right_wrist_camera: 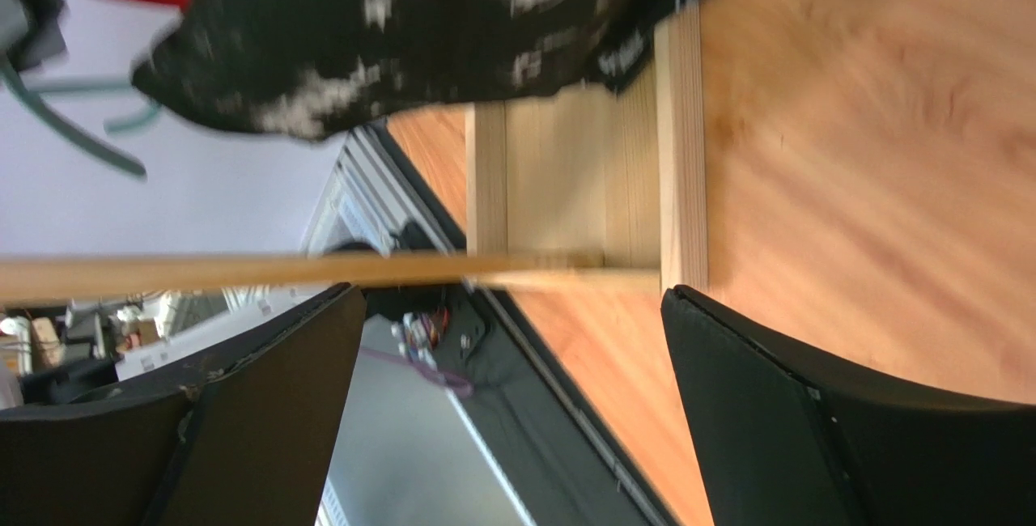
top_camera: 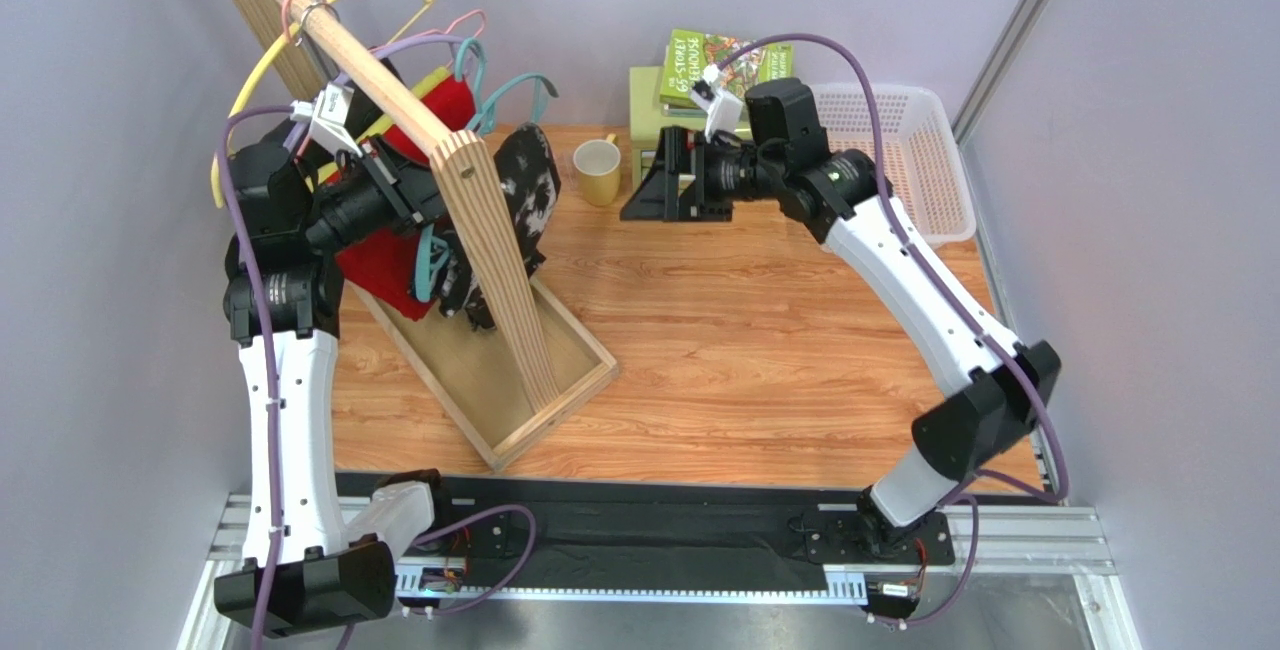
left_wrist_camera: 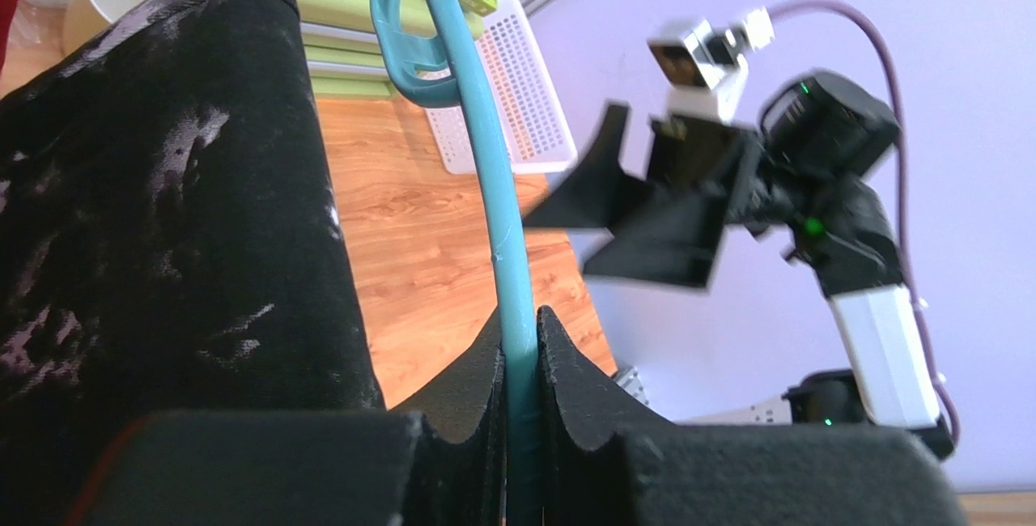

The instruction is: Remove the trousers from the hanger

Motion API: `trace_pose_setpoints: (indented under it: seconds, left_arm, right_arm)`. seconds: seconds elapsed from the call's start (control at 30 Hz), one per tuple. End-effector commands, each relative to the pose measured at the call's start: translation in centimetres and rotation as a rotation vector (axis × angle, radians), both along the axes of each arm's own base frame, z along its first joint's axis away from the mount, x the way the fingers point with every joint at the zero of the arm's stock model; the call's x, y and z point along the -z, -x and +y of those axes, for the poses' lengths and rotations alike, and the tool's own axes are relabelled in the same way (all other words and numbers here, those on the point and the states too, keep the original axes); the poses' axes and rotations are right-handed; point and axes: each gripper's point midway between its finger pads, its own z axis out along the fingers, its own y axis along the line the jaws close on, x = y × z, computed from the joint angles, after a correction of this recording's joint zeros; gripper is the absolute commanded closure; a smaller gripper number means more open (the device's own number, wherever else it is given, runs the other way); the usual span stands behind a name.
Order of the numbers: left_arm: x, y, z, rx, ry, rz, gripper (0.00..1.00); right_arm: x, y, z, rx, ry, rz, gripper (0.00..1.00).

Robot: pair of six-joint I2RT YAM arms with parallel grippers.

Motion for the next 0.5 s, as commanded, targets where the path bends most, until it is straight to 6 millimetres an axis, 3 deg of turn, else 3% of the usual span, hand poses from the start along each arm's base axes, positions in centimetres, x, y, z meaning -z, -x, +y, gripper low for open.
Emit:
trace_pose_setpoints:
  seconds: [0.0, 0.07, 0.1, 0.2, 0.23, 0.3, 0.37, 0.43, 0.47]
  left_arm:
    - [-1.9, 2.2, -1.2, 0.08, 0.017, -0.031, 1.0]
    - [-1.6, 2.5, -1.3, 0.087, 0.018, -0.015, 1.0]
    - [-1.5, 2.8, -1.4, 0.092, 0.024, -0.01, 1.0]
    - [-1.5, 3.3, -1.5, 0.101, 0.028, -0.01, 1.0]
    - [-1.5, 3.4, -1.5, 0.102, 0.029, -0.008, 1.0]
    - [-1.5, 3.8, -1.7, 0.113, 0.029, -0.011, 1.0]
    - [-1.5, 4.2, -1.8, 0.116, 0.029, -0.013, 1.0]
    - [-1.3, 4.3, -1.8, 0.12, 0.034, -0.003, 1.0]
    - [-1.3, 4.5, -1.8, 0.119, 0.036, -0.003, 1.0]
  right_arm:
    - [-3.8, -5.7, 2.4, -0.053, -0.215, -0.138, 0.0]
    - [-4.6, -7.5, 3.5, -0.087, -0.26, -0.214, 0.0]
    - [-3.1, -8.3, 4.5, -0.135, -0.272, -0.189, 0.0]
    - [-3.9, -9.5, 6.1, -0.208, -0.344, -0.217, 0.0]
    - [-3.0, -10.7, 7.1, -0.225, -0.368, -0.222, 0.0]
    - [-4.1, -10.9, 7.9, -0.277, -0.418, -0.242, 0.0]
    - [-3.6, -11.5, 9.0, -0.328, -0.451, -0.266, 0.0]
    - [-5.4, -11.3, 9.6, -0.369, -0.501, -0.311, 0.0]
    - [-4.7, -11.4, 10.0, -0.397, -0.511, -0.295, 0.0]
